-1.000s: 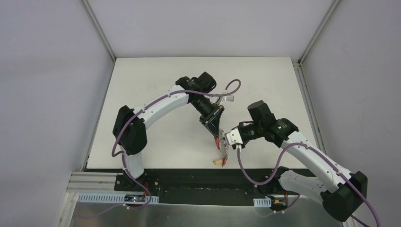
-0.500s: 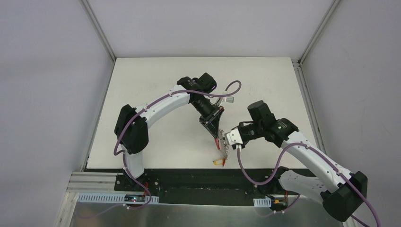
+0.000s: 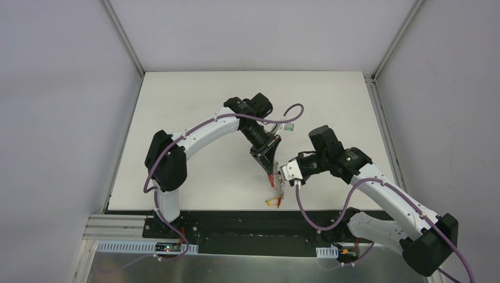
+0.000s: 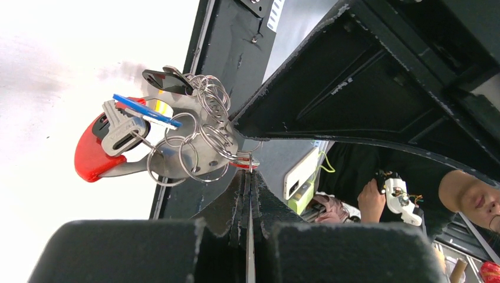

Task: Put the keys on the keyring

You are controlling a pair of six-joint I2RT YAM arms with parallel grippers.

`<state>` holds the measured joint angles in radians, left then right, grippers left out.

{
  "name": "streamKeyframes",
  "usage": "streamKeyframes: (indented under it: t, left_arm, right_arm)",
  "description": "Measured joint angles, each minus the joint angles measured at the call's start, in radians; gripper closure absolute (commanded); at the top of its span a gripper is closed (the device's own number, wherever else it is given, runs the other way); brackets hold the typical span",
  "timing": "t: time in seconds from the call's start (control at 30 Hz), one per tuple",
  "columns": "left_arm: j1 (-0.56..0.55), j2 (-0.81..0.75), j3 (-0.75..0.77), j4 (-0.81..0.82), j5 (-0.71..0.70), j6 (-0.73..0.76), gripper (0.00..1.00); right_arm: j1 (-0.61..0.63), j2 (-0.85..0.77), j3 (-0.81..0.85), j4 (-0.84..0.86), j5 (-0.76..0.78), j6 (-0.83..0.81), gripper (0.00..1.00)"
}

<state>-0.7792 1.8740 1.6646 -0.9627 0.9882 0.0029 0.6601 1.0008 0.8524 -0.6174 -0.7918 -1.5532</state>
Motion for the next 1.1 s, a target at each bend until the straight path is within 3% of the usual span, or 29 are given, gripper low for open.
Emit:
streamKeyframes:
  t: [1.1]
  left_arm:
    - [-0.008,0.023,0.029,-0.016,-0.003,0.015,1.0]
  right_arm:
    - [0.0,0.0,0.0,0.0,0.002,0.004,1.0]
